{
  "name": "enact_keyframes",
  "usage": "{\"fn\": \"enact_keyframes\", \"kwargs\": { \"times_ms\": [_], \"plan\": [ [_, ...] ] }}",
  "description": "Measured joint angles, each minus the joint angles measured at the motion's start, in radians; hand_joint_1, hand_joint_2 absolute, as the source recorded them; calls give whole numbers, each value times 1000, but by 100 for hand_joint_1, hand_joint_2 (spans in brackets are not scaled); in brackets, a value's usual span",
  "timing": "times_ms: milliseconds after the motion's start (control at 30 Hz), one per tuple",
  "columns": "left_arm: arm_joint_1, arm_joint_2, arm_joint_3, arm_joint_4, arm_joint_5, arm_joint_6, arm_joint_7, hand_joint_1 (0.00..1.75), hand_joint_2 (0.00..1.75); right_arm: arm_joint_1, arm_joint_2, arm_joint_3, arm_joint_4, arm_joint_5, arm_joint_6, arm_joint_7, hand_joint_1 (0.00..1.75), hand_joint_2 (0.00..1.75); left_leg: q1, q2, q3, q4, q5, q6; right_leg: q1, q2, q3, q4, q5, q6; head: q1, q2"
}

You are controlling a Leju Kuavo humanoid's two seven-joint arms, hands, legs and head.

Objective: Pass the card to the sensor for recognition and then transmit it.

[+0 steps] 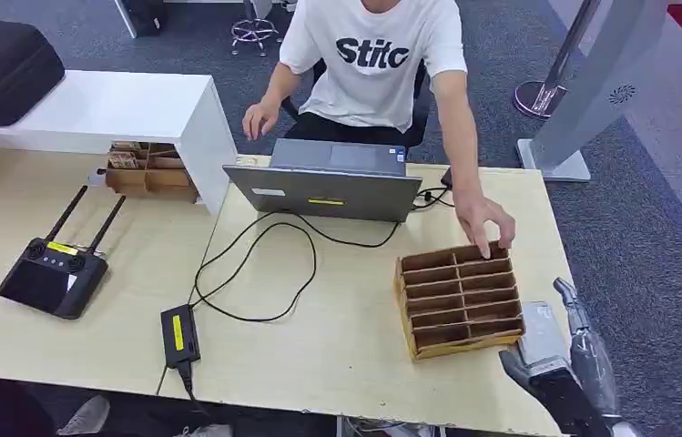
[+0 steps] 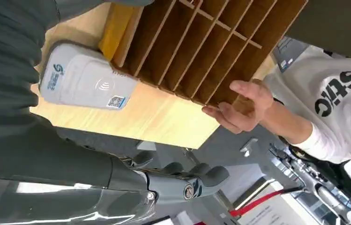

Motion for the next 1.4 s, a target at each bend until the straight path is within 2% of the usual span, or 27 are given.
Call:
{"fn": "enact_keyframes", "kwargs": {
  "times_ms": [433, 633, 867, 1067, 1267, 1400],
  "plan": [
    [0, 0, 0, 0, 0, -7, 0, 0, 175, -27, -7, 182, 53, 92, -45, 37, 0, 175, 0, 0, 0, 0, 0, 0, 0, 0, 0, 0, 0, 0, 0, 0],
    [0, 1, -1, 1, 0, -8, 0, 0, 175, -39, -19, 226, 85, 96, -56, 42, 0, 175, 0, 0, 0, 0, 0, 0, 0, 0, 0, 0, 0, 0, 0, 0],
    [0, 1, -2, 1, 0, -8, 0, 0, 175, -42, -35, 249, 107, 110, -89, 63, 0, 175, 0, 0, 0, 0, 0, 0, 0, 0, 0, 0, 0, 0, 0, 0],
    [-1, 1, -11, 1, 0, -10, 0, 0, 175, -53, -58, 255, 141, 220, -194, 119, 0, 175, 0, 0, 0, 0, 0, 0, 0, 0, 0, 0, 0, 0, 0, 0],
    [-1, 2, -26, 2, 0, -10, 0, 0, 175, -77, -74, 240, 183, 273, -241, 121, 0, 175, 0, 0, 0, 0, 0, 0, 0, 0, 0, 0, 0, 0, 0, 0],
    [-1, 2, -30, 2, 0, -11, 0, 0, 175, -81, -78, 235, 196, 361, -294, 140, 0, 175, 0, 0, 0, 0, 0, 0, 0, 0, 0, 0, 0, 0, 0, 0]
  ]
}}
